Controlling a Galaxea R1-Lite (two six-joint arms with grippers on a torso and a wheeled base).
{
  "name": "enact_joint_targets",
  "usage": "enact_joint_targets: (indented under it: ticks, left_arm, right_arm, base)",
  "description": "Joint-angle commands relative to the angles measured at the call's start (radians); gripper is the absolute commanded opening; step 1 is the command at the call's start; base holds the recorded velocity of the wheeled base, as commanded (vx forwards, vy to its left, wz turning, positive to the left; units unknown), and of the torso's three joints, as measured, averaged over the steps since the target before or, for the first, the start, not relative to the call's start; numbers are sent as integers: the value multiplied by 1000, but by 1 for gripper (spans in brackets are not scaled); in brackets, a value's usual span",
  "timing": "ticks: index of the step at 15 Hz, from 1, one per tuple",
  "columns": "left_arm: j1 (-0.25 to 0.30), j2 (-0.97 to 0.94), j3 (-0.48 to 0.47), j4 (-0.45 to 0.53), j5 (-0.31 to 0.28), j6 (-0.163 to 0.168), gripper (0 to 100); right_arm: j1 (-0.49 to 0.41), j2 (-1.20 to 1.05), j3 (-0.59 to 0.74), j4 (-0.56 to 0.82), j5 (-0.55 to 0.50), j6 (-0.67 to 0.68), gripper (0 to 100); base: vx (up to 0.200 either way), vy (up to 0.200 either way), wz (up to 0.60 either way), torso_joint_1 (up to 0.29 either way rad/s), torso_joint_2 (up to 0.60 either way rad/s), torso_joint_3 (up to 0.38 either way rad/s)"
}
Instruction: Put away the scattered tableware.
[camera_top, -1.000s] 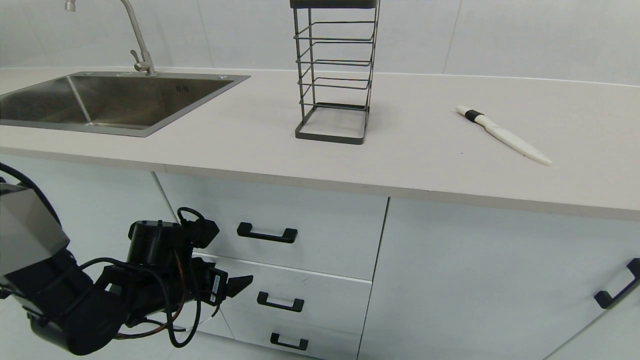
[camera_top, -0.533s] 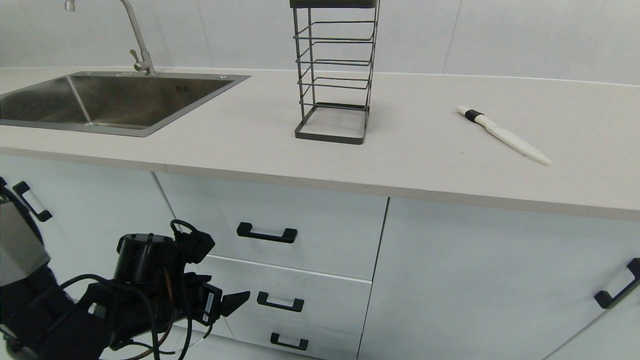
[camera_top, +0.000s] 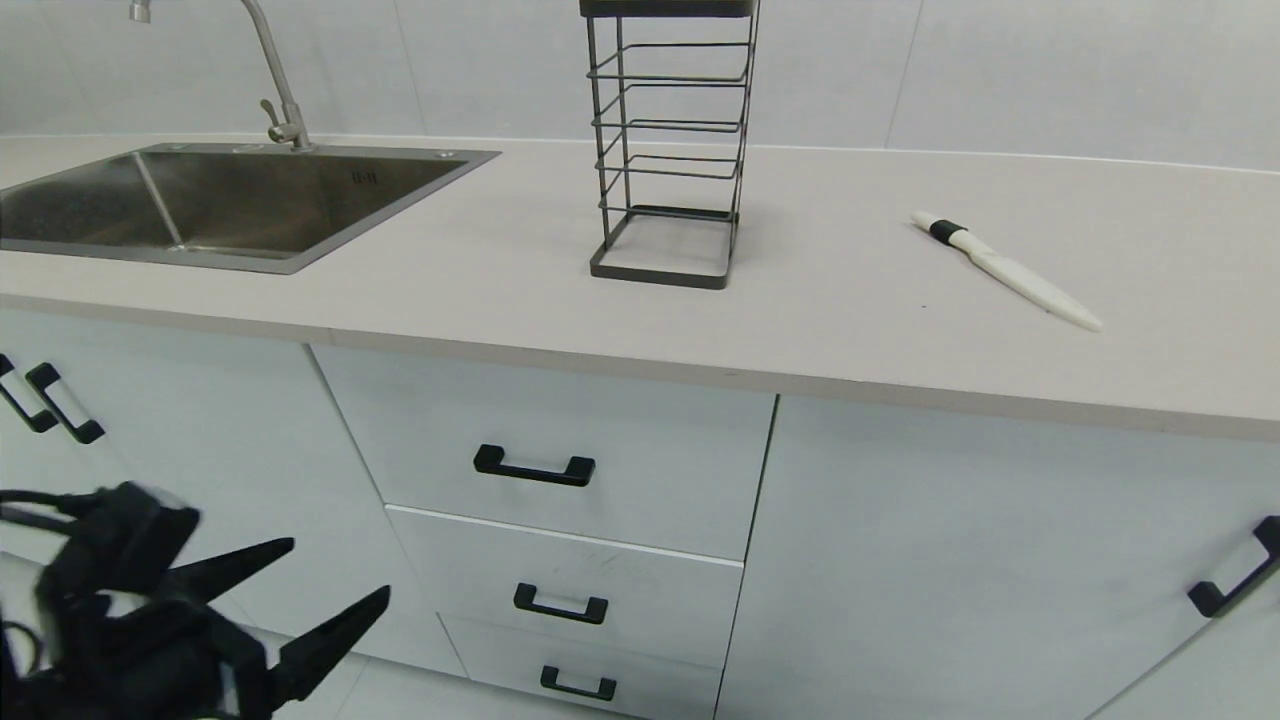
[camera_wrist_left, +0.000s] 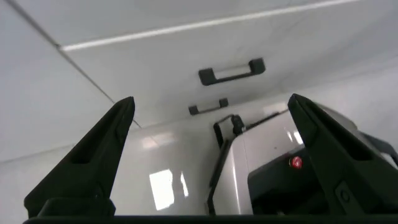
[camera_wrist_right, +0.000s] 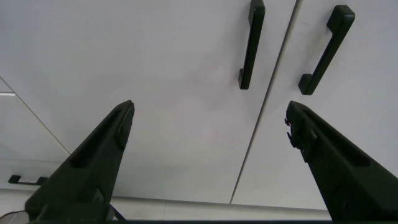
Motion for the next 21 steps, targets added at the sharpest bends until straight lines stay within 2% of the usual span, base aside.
enact_joint_targets:
  ticks: [1, 2, 5, 6, 7, 9, 12, 14, 16, 19, 21]
  left_arm:
    - [97, -641, 43, 212, 0, 12, 100]
    - [106, -743, 43, 289, -2, 29, 100]
    - [103, -1038, 43, 585, 0, 18, 100]
    - [104, -1061, 44, 648, 0, 9, 100]
    - [106, -1055, 44, 666, 9, -7, 100]
    - [104, -1055, 44, 792, 86, 7, 100]
    - [106, -1055, 44, 786, 130, -45, 100]
    - [106, -1055, 44, 788, 165, -31, 100]
    - [111, -1055, 44, 788, 184, -43, 100]
    - [241, -1121, 44, 788, 185, -37, 100]
    - [236, -1139, 44, 788, 187, -39, 100]
  right_arm:
    - [0, 2, 0, -1, 0, 0, 100]
    - [0, 2, 0, -1, 0, 0, 100]
    - [0, 2, 0, -1, 0, 0, 100]
    - [0, 2, 0, -1, 0, 0, 100]
    - [0, 2, 0, -1, 0, 0, 100]
    - [2, 2, 0, -1, 0, -2, 100]
    - [3, 2, 0, -1, -1, 0, 100]
    - [3, 2, 0, 1, -1, 0, 100]
    - [3, 2, 0, -1, -1, 0, 100]
    - [3, 2, 0, -1, -1, 0, 100]
    - [3, 2, 0, 1, -1, 0, 100]
  base:
    - [0, 0, 0, 0, 0, 0]
    - [0, 0, 0, 0, 0, 0]
    - [0, 0, 0, 0, 0, 0]
    - [0, 0, 0, 0, 0, 0]
    - [0, 0, 0, 0, 0, 0]
    - [0, 0, 0, 0, 0, 0]
    - [0, 0, 0, 0, 0, 0]
    - [0, 0, 0, 0, 0, 0]
    - [0, 0, 0, 0, 0, 0]
    - [0, 0, 0, 0, 0, 0]
    - [0, 0, -600, 2, -2, 7]
